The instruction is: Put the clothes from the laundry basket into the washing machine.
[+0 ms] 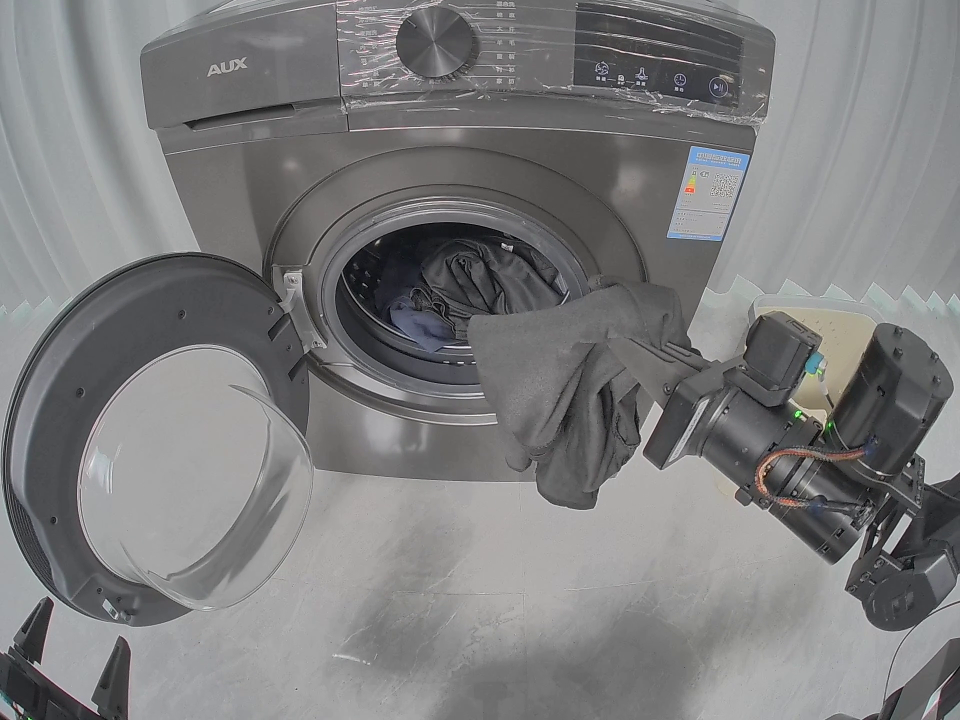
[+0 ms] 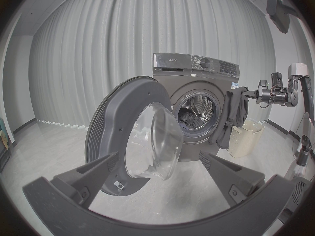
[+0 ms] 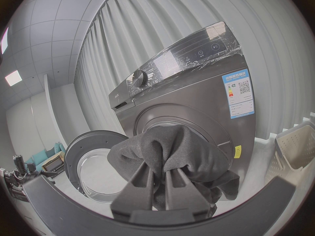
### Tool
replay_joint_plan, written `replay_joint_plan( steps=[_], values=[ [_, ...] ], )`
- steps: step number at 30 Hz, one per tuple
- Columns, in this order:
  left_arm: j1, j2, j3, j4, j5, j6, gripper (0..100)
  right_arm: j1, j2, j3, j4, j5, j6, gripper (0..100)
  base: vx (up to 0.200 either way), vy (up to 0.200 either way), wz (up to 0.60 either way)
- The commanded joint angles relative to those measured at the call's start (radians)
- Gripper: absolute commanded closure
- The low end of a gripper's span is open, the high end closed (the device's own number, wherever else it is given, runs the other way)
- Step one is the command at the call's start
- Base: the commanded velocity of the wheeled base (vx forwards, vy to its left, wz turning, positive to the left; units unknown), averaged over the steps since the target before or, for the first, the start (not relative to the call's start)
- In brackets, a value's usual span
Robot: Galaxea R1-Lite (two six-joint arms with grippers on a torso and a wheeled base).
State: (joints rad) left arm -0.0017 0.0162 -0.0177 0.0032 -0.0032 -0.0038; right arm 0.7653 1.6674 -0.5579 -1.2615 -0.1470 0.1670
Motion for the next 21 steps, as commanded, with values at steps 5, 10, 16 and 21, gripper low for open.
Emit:
replay_joint_plan(
  steps=[5,10,16,21],
  values=[
    [0.000,-0.016,0.018,0.001,0.002,-0.001,0,0.025,0.041,-0.033,0.001,-0.002,0.002,100,0.000,0.000,0.00],
    [0.002,-0.016,0.018,0.000,-0.001,0.004,0,0.057,0.075,-0.076,-0.003,-0.009,0.003,100,0.000,0.000,0.00],
    [0.005,0.065,-0.212,-0.094,-0.141,-0.022,0,0.080,0.107,-0.145,-0.001,-0.020,0.040,100,0.000,0.000,0.00],
    [0.016,0.334,-0.219,-0.069,-0.376,0.047,0,0.078,0.172,-0.226,-0.003,-0.071,0.046,100,0.000,0.000,0.00]
  ],
)
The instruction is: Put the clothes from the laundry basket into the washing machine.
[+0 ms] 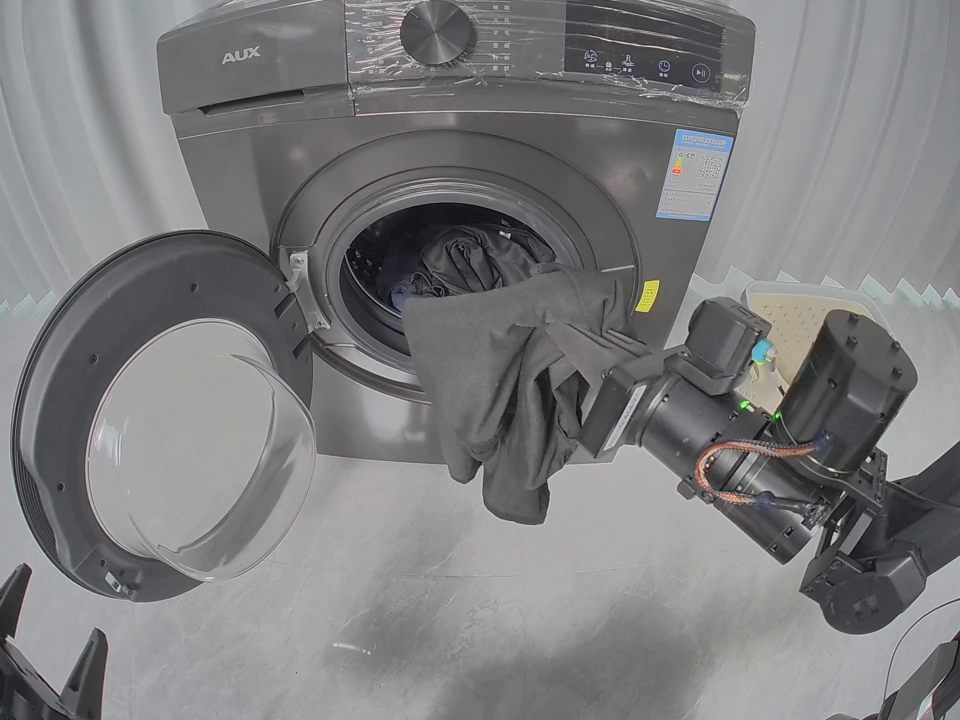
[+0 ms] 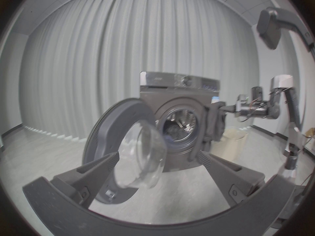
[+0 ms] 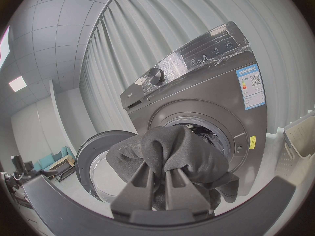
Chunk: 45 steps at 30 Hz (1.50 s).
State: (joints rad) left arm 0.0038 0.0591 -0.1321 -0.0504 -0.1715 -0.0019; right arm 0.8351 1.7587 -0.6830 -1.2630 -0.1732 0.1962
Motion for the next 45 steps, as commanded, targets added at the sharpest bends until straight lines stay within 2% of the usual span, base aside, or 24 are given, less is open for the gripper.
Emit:
replay_joint_plan(
  steps=[1,4,8,14,19,22,25,29,31,32,34,39,41,43,45],
  values=[
    [0.010,0.337,-0.101,-0.035,-0.229,0.054,0,0.007,0.091,-0.110,-0.001,-0.055,0.019,100,0.000,0.000,0.00],
    [-0.008,0.485,-0.098,-0.144,-0.261,0.082,0,0.009,0.111,-0.152,0.002,-0.063,0.035,100,0.000,0.000,0.00],
    [-0.068,0.693,-0.100,-0.327,-0.278,0.086,0,0.002,0.163,-0.230,0.002,-0.071,0.060,100,0.000,0.000,0.00],
    [-0.223,0.930,-0.107,-0.493,-0.263,0.079,0,0.007,0.237,-0.308,-0.004,-0.075,0.074,100,0.000,0.000,0.00],
    [-0.286,1.099,-0.116,-0.588,-0.241,0.080,0,0.010,0.281,-0.352,-0.027,-0.077,0.081,100,0.000,0.000,0.00],
    [-0.332,1.200,-0.126,-0.686,-0.223,0.072,0,0.010,0.301,-0.374,-0.035,-0.077,0.083,100,0.000,0.000,0.00],
    [-0.387,1.298,-0.130,-0.798,-0.172,0.063,0,0.010,0.320,-0.379,-0.056,-0.077,0.083,100,0.000,0.000,0.00],
    [-0.438,1.389,-0.130,-0.890,-0.145,0.057,0,0.010,0.327,-0.380,-0.072,-0.077,0.081,100,0.000,0.000,0.00],
    [-0.479,1.458,-0.141,-0.941,-0.131,0.036,0,0.007,0.327,-0.382,-0.072,-0.077,0.083,100,0.000,0.000,0.00],
    [-0.479,1.458,-0.141,-0.941,-0.131,0.036,0,0.007,0.327,-0.382,-0.072,-0.077,0.083,100,0.000,0.000,0.00],
    [-0.522,1.521,-0.165,-0.988,-0.118,0.013,0,0.006,0.327,-0.386,-0.076,-0.078,0.083,100,0.000,0.000,0.00],
    [-0.568,1.596,-0.224,-1.036,-0.079,0.002,0,0.010,0.327,-0.385,-0.076,-0.078,0.081,100,0.000,0.000,0.00],
    [-0.578,1.610,-0.236,-1.039,-0.077,-0.004,0,0.010,0.327,-0.385,-0.076,-0.078,0.081,100,0.000,0.000,0.00],
    [-0.596,1.639,-0.270,-1.043,-0.075,-0.029,0,0.010,0.327,-0.385,-0.076,-0.078,0.081,100,0.000,0.000,0.00],
    [-0.599,1.653,-0.288,-1.043,-0.075,-0.036,0,0.010,0.327,-0.385,-0.076,-0.078,0.081,100,0.000,0.000,0.00]
  ],
)
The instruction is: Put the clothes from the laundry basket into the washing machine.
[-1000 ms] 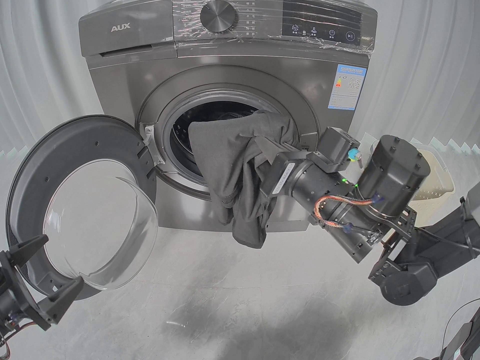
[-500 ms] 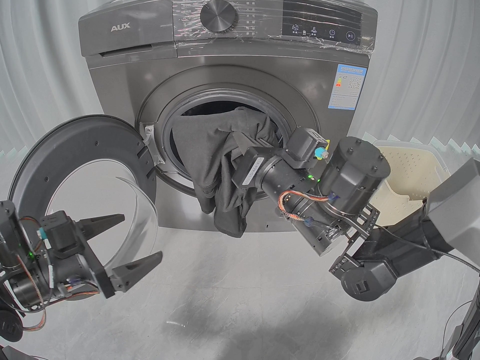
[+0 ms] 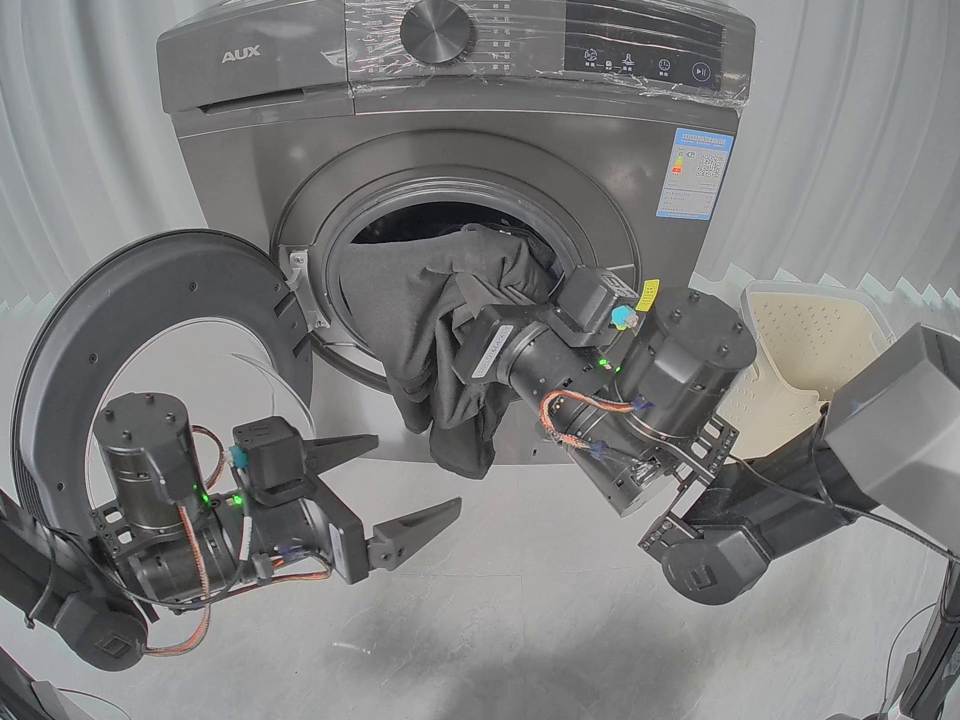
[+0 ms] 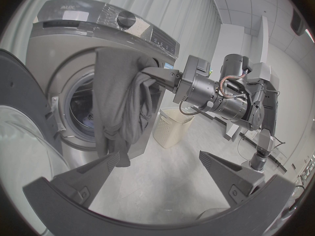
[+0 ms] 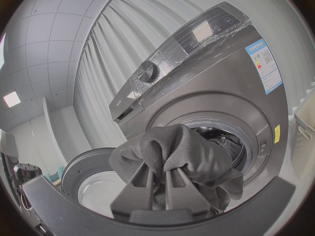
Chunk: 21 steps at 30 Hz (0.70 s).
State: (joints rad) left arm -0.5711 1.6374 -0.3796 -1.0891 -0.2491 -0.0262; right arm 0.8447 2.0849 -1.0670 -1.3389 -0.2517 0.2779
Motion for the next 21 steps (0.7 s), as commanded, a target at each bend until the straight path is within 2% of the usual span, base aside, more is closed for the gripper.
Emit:
replay_joint_plan(
  steps=[1,6,11,12,14,21],
  values=[
    [-0.024,0.090,-0.067,-0.005,0.005,-0.020,0,0.001,0.001,0.001,0.000,-0.001,0.000,100,0.000,0.000,0.00],
    [-0.023,0.162,-0.151,-0.009,0.037,-0.055,0,0.001,0.000,0.001,0.000,-0.001,-0.002,100,0.000,0.000,0.00],
    [-0.024,0.229,-0.209,-0.069,0.102,-0.080,0,0.001,0.000,0.001,-0.002,-0.001,-0.002,100,0.000,0.000,0.00],
    [-0.024,0.269,-0.234,-0.120,0.143,-0.086,0,0.002,0.000,0.001,-0.003,-0.001,-0.002,100,0.000,0.000,0.00],
    [-0.024,0.302,-0.246,-0.160,0.171,-0.087,0,0.002,0.001,0.002,-0.013,-0.001,-0.003,100,0.000,0.000,0.00],
    [-0.024,0.354,-0.268,-0.206,0.185,-0.092,0,0.002,0.001,0.001,-0.014,-0.001,-0.005,100,0.000,0.000,0.00]
  ],
)
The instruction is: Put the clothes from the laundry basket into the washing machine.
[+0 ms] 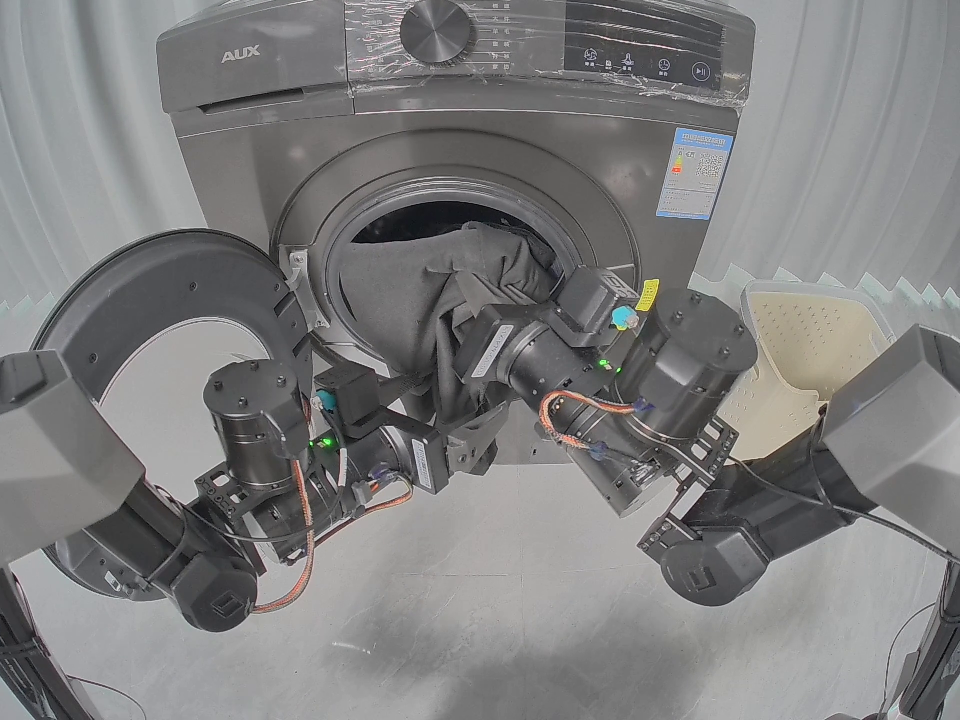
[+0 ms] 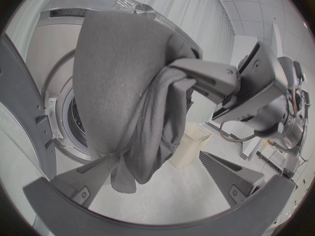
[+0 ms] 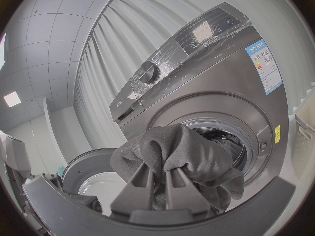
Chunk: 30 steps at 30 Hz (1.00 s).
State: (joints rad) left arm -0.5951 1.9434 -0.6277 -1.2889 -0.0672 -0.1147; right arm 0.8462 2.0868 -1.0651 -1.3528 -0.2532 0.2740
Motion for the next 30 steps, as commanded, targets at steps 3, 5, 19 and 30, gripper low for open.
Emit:
replay_joint_plan(
  steps=[3,5,19,30],
  values=[
    [0.000,0.058,-0.047,-0.009,0.007,-0.010,0,0.001,-0.001,-0.001,0.000,0.000,-0.001,100,0.000,0.000,0.00],
    [0.000,0.080,-0.093,-0.032,0.044,-0.020,0,0.007,-0.001,0.001,-0.002,0.000,-0.001,100,0.000,0.000,0.00],
    [0.011,0.141,-0.167,-0.079,0.122,-0.026,100,0.008,0.001,0.004,-0.002,-0.001,0.001,100,0.000,0.000,0.00],
    [-0.034,0.054,-0.083,-0.098,0.122,-0.019,100,0.007,0.009,0.017,-0.016,0.002,-0.001,100,0.000,0.000,0.00]
  ],
)
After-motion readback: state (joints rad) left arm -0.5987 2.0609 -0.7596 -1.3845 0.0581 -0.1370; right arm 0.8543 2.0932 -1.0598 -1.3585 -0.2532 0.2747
